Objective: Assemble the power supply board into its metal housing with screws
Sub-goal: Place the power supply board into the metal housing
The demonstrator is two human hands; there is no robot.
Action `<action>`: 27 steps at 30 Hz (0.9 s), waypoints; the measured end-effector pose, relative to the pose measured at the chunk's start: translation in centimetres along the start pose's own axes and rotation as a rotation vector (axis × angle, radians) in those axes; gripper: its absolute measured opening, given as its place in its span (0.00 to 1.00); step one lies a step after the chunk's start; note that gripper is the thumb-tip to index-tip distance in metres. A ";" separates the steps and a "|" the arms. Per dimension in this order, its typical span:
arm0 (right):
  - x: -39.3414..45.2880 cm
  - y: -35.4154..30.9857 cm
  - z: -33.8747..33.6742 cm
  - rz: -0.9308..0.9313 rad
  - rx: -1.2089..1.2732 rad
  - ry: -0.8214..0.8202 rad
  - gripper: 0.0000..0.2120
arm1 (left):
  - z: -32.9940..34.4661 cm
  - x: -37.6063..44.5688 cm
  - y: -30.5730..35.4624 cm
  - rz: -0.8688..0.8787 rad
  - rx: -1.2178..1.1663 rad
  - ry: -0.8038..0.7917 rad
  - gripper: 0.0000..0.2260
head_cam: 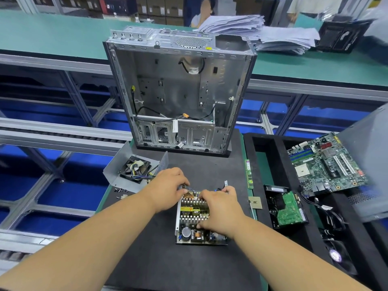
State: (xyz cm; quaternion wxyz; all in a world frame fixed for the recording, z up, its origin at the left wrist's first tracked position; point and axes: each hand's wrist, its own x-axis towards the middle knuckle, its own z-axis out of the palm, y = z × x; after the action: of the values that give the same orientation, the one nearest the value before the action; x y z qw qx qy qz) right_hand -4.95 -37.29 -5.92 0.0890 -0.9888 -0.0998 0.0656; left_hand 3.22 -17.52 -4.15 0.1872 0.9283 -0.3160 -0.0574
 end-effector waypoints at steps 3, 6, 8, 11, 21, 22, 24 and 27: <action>-0.2 0.1 -1.2 -0.019 0.175 -0.044 0.37 | -0.1 -0.1 0.2 0.002 0.027 0.006 0.12; -0.9 1.8 -2.8 0.049 0.511 0.123 0.23 | -0.3 -0.3 0.6 0.002 0.086 0.051 0.12; -1.4 3.9 -3.5 0.204 0.532 0.310 0.13 | -0.5 -0.2 1.2 -0.015 0.043 0.100 0.11; -2.4 7.2 -3.6 0.501 0.479 0.221 0.10 | -0.8 0.3 2.5 -0.028 -0.019 0.130 0.11; -4.8 10.3 -2.1 0.634 0.261 -0.278 0.29 | -2.1 3.1 8.0 0.005 -0.086 0.131 0.11; -4.8 10.4 -1.9 0.637 0.257 -0.295 0.33 | -2.1 3.2 8.4 0.000 -0.089 0.131 0.11; -4.9 10.5 -1.5 0.632 0.262 -0.323 0.39 | -2.0 3.3 9.1 -0.010 -0.096 0.133 0.11; -5.1 10.7 -1.0 0.611 0.241 -0.357 0.37 | -1.7 3.5 9.9 -0.026 -0.104 0.131 0.10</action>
State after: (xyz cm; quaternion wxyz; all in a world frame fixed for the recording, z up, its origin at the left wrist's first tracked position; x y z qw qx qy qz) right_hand -7.78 -48.81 -6.43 0.1622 -0.9284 0.1946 0.2718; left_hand 0.79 -26.29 1.25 0.2548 0.9231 -0.2876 -0.0153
